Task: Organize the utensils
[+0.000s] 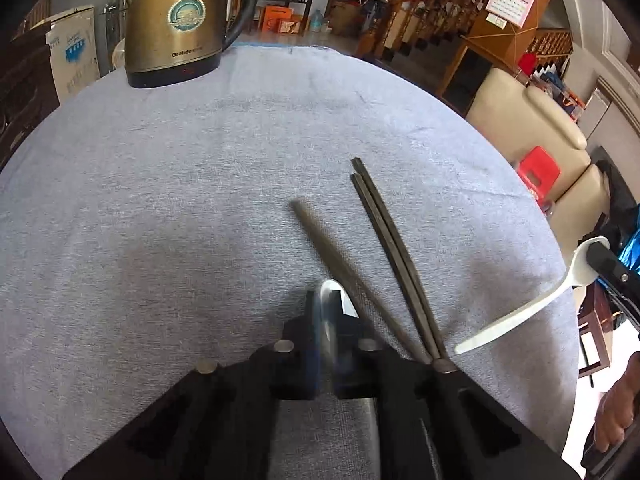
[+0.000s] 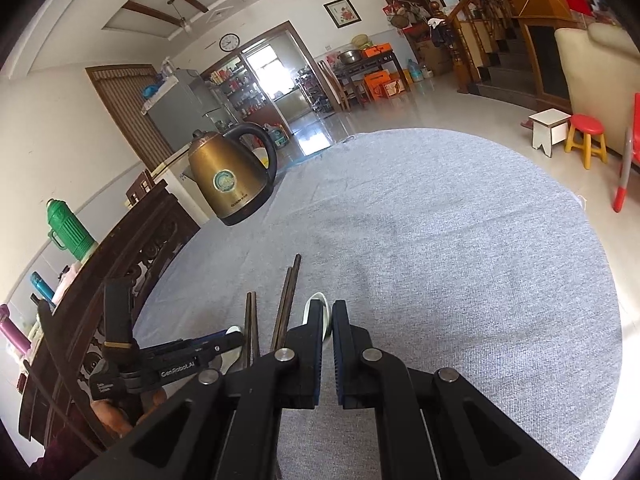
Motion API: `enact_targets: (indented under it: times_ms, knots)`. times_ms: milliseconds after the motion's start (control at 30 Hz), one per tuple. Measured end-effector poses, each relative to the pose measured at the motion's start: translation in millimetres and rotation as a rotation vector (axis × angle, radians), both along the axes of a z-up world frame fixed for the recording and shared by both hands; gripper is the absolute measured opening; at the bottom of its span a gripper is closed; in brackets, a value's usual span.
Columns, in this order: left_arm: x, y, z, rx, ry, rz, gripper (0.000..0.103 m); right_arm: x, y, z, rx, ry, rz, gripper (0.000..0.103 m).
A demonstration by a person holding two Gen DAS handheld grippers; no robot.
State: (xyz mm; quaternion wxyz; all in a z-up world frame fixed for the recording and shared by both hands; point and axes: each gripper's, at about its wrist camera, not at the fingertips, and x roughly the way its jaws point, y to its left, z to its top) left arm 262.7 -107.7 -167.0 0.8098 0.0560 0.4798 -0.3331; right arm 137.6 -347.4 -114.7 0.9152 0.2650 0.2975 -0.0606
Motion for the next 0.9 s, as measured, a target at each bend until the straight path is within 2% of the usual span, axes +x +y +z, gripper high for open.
enact_targets:
  times_ms: [133, 333, 400, 467, 533, 600, 867, 900]
  knots:
    - [-6.1, 14.9, 14.2, -0.023, -0.055, 0.069, 0.002, -5.9, -1.8, 6.9, -0.008, -0.020, -0.011, 0.005]
    - [-10.1, 35.3, 31.3, -0.053, -0.086, 0.130, 0.002, -21.2, -5.7, 16.7, -0.014, -0.047, -0.031, 0.005]
    - [-9.8, 36.2, 33.2, -0.048, -0.076, 0.129, 0.002, -25.5, -6.0, 20.0, -0.011, -0.053, -0.027, 0.005]
    - [-6.9, 32.3, 29.7, -0.044, -0.018, 0.114, 0.002, -30.5, -5.5, 22.7, -0.015, -0.059, -0.027, 0.005]
    - [-4.3, 26.4, 22.3, -0.024, 0.024, 0.111, 0.011, -32.7, -5.5, 23.3, -0.011, -0.060, -0.026, 0.005]
    - [-3.5, 21.4, 16.8, -0.010, 0.035, 0.103, 0.027, -33.4, -6.0, 21.5, -0.007, -0.055, -0.025, 0.005]
    - [-1.9, -0.7, 0.6, 0.028, 0.028, 0.035, 0.027, -26.4, -9.2, 10.1, 0.019, -0.026, -0.019, 0.005]
    - [-0.1, -1.3, 0.1, 0.017, 0.032, 0.031, 0.019, -26.0, -9.5, 9.5, 0.020, -0.026, -0.018, 0.005]
